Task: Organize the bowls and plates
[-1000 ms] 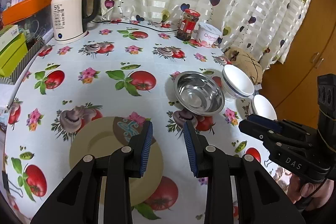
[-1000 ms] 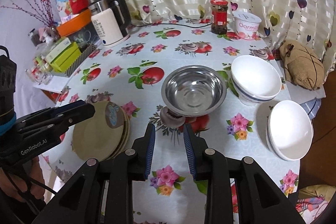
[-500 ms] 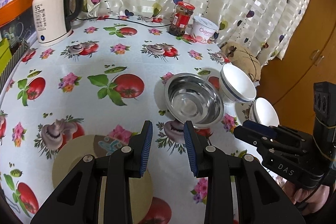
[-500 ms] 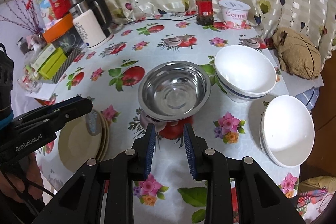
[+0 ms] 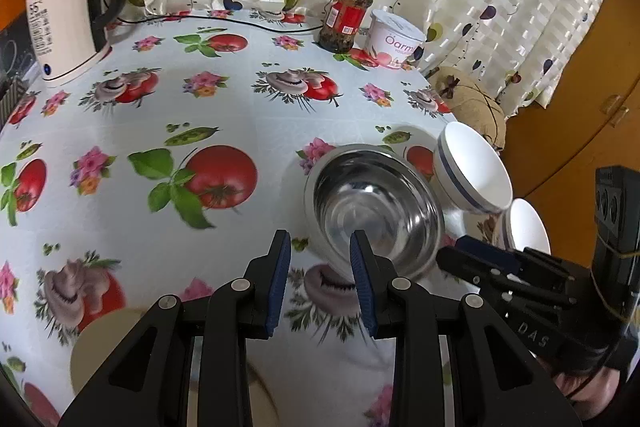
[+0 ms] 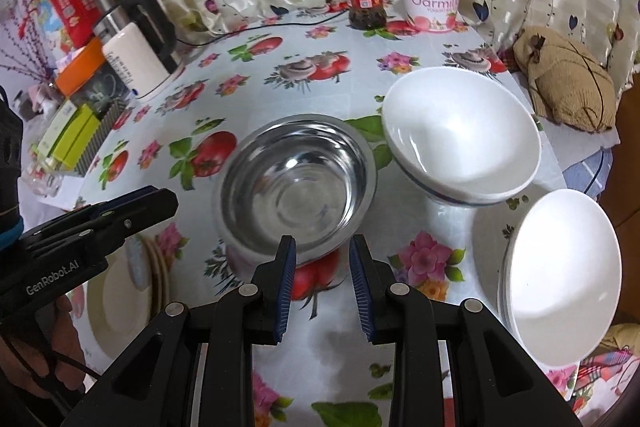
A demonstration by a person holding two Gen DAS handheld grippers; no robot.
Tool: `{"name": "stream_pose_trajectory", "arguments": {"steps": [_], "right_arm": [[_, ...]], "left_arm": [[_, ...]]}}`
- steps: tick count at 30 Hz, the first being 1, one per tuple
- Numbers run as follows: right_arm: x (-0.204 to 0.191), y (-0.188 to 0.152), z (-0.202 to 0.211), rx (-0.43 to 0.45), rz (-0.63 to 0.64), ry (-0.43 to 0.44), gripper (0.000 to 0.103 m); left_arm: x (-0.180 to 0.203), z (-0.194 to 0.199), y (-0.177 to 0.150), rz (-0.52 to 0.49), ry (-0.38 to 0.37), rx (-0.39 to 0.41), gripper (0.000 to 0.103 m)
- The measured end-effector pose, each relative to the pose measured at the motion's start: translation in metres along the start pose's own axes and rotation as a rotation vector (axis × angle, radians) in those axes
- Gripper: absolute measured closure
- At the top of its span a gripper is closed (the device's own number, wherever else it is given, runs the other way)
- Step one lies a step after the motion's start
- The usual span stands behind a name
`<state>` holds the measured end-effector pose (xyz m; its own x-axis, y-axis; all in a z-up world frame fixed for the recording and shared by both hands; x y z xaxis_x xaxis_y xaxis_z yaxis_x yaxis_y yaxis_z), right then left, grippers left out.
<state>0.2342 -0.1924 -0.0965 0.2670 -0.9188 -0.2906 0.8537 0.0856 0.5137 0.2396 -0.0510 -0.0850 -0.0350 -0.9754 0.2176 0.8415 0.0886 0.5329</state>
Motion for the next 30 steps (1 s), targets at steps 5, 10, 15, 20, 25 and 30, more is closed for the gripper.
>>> {"name": "stream_pose_trajectory", "arguments": {"steps": [5,10,15,20,25,30], "right_arm": [[0.010,0.006,-0.014,-0.017,-0.029,-0.007,0.076],[0.017,0.009,-0.026,-0.029,-0.042,-0.016,0.076],[0.022,0.013,-0.035,-0.035,-0.053,-0.018,0.076],[0.023,0.014,-0.041,-0.042,-0.062,-0.015,0.080],[0.024,0.012,-0.040,-0.041,-0.069,-0.020,0.082],[0.019,0.000,-0.034,-0.056,-0.064,-0.019,0.082]], "left_arm": [[-0.001,-0.022,0.009,0.020,0.003,-0.028,0.072],[-0.002,-0.040,0.014,0.031,0.013,-0.059,0.071],[0.000,-0.053,0.014,0.031,0.013,-0.084,0.072],[0.006,-0.059,0.013,0.021,-0.004,-0.096,0.073],[0.008,-0.056,0.009,0.014,-0.001,-0.098,0.073],[0.009,-0.048,-0.002,-0.003,0.005,-0.107,0.073]]}}
Point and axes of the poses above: each gripper's, at about its wrist camera, not at the fingertips, and z roughly against the way its jaws point, x to its right, y to its top, the point moved 7 cm from there along -z, roughly the way its jaws point, and after that the axes turned 5 degrees about y, right-handed, at the moved point
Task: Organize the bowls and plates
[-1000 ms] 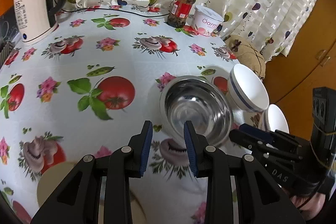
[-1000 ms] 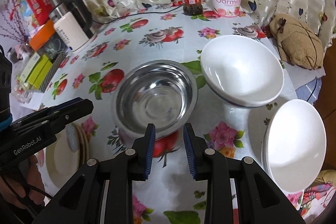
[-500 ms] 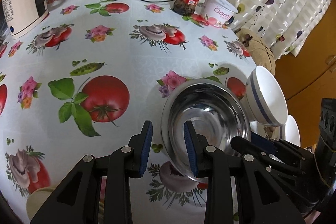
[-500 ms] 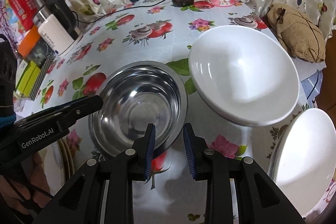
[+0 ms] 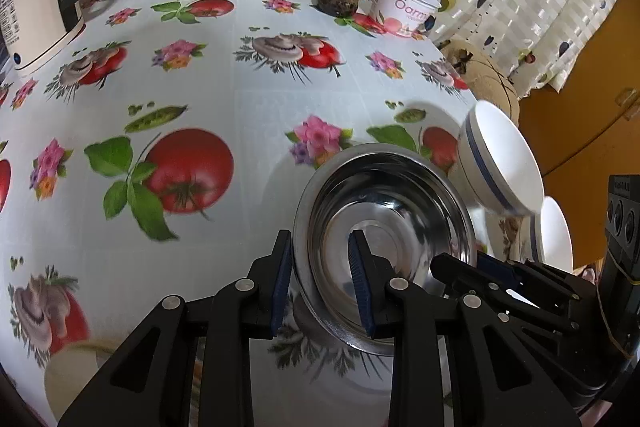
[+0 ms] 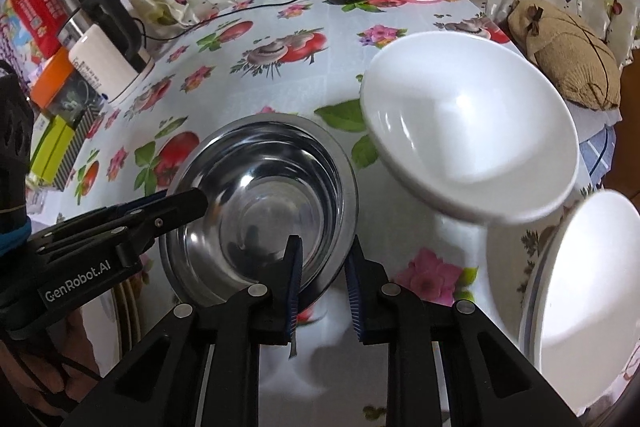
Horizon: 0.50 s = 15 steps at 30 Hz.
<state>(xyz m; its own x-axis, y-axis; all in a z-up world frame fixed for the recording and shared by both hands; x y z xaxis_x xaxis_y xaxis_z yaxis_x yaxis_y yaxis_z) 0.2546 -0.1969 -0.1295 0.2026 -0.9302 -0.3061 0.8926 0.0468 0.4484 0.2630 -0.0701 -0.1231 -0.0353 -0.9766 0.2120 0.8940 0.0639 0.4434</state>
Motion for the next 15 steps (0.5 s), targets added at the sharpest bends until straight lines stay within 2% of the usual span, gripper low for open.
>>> {"name": "stream_pose_trajectory", "arguments": {"steps": [15], "right_arm": [[0.005,-0.052,0.033,-0.020,-0.002,-0.023,0.082]], "left_arm": [[0.025,0.016,-0.053,-0.057,-0.030,-0.035,0.073]]}}
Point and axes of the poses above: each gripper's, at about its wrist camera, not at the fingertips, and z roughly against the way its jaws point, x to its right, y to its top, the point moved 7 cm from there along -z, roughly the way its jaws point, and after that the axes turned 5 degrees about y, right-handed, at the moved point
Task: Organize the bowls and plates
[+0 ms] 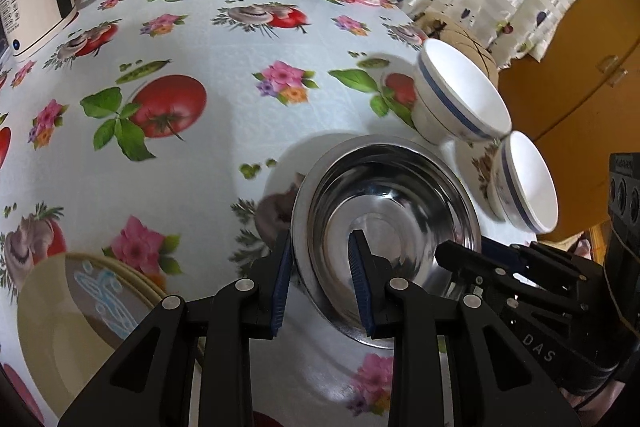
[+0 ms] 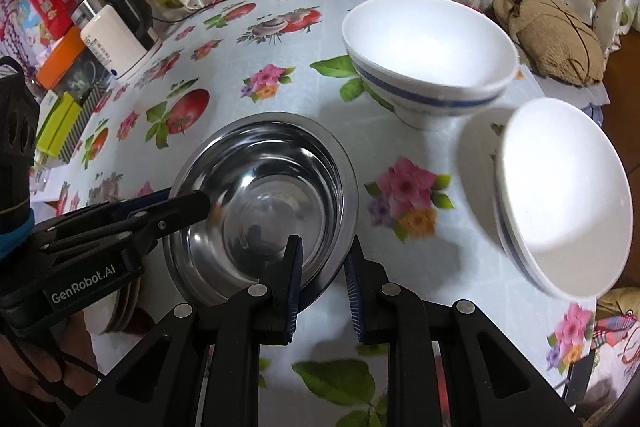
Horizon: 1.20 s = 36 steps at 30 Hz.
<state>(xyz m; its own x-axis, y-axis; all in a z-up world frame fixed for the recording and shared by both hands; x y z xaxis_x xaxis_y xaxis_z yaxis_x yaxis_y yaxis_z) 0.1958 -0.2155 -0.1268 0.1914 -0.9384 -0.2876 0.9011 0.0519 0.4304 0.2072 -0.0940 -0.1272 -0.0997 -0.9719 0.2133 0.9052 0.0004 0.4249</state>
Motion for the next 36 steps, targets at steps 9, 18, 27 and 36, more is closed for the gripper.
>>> {"name": "stream_pose_trajectory", "arguments": {"steps": [9,18,27,36], "right_arm": [[0.010,-0.012,0.008,0.008,-0.011,-0.003,0.082],[0.009,-0.018,0.032,0.050,-0.012,0.011,0.076],[0.003,-0.020,0.058,0.102,-0.007,0.023,0.076],[-0.008,-0.022,0.080,0.148,0.030,0.011,0.076]], "left_arm": [[0.011,0.004,-0.014,-0.029,-0.004,0.013,0.073],[0.011,0.020,-0.020,-0.020,0.014,0.057,0.073],[0.019,0.045,-0.021,-0.022,0.016,0.115,0.073],[0.022,0.064,-0.022,-0.016,0.007,0.161,0.073]]}}
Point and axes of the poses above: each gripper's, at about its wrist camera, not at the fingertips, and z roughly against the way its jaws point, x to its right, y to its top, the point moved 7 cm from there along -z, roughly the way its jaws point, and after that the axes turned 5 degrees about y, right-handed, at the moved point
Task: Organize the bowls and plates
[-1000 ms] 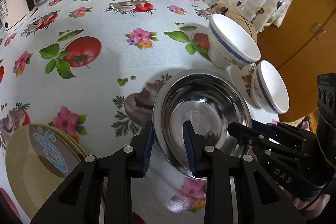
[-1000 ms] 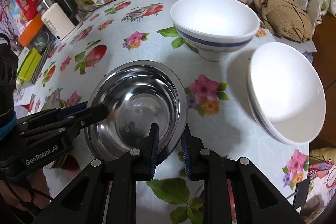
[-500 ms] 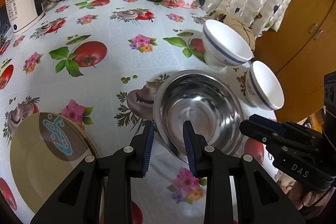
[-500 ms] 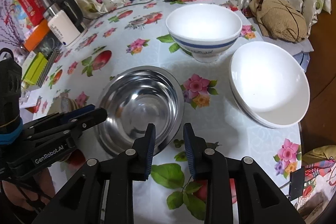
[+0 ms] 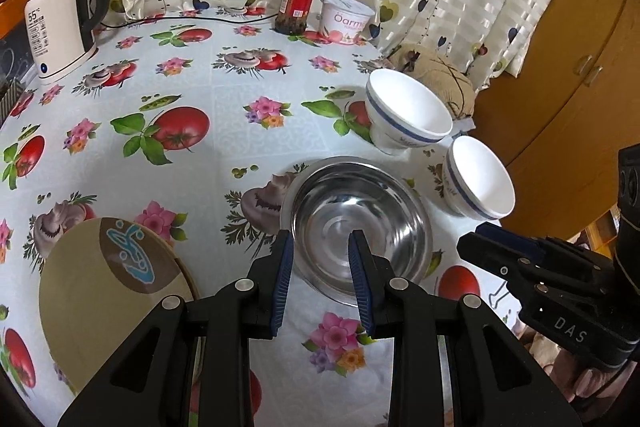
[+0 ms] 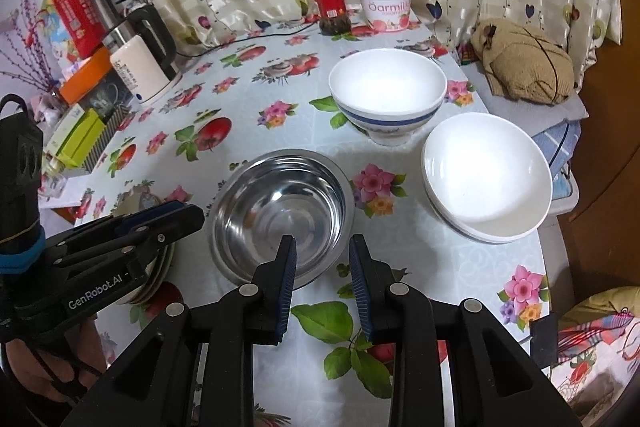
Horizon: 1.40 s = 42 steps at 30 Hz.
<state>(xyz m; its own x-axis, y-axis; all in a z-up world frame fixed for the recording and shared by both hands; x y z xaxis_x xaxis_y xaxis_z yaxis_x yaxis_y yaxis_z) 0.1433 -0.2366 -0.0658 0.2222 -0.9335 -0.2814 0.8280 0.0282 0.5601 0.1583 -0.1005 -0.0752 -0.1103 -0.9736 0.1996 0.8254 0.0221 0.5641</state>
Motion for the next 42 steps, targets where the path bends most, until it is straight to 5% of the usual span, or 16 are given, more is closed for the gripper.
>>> {"name": "stream_pose_trajectory", "arguments": {"steps": [20,42], "right_arm": [[-0.026,-0.008,0.056,0.096,0.050,0.011,0.076],[-0.021,0.000,0.050,0.082,0.045,-0.005,0.076]], "left_arm": [[0.019,0.064,-0.007,-0.018,-0.008,0.092,0.073],[0.020,0.053,-0.005,-0.015,-0.053,0.076,0.073]]}}
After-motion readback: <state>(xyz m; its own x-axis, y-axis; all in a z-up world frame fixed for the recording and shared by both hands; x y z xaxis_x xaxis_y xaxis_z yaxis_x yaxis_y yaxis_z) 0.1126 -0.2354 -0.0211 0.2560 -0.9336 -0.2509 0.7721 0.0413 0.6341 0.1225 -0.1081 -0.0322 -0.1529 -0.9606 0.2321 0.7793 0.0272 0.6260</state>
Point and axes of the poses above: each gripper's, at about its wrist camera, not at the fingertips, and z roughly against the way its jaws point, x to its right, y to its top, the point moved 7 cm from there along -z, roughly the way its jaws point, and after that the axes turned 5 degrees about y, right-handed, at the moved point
